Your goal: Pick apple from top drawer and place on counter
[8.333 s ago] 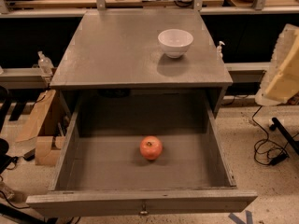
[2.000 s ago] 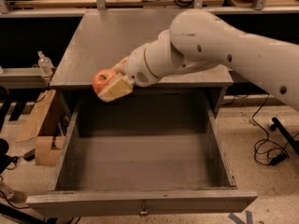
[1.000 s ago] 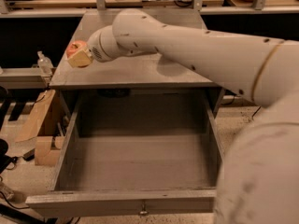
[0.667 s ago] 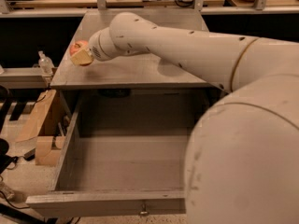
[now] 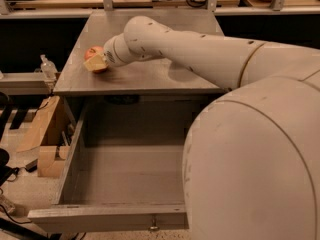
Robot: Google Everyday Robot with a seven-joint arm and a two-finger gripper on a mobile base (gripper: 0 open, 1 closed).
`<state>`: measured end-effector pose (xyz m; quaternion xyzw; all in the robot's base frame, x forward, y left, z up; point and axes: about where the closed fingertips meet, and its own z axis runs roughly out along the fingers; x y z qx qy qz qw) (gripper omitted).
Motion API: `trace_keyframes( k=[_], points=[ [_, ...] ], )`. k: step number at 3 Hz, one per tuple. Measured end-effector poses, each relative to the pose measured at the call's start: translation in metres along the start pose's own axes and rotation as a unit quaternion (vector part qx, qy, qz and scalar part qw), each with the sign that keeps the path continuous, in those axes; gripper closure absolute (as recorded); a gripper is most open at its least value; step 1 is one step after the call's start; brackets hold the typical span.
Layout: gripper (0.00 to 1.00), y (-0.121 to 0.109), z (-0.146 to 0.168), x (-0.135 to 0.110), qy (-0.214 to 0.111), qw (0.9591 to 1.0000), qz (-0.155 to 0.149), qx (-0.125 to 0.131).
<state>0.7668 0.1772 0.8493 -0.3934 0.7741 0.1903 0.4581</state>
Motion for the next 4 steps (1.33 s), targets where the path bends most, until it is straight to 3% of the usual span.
trace_keyframes(
  k=[3, 4],
  points=[
    [0.00, 0.0053, 0.0040, 0.0003, 0.001, 1.0000, -0.001, -0.004],
    [0.00, 0.0055, 0.0042, 0.0003, 0.001, 1.0000, -0.001, -0.004]
  ],
)
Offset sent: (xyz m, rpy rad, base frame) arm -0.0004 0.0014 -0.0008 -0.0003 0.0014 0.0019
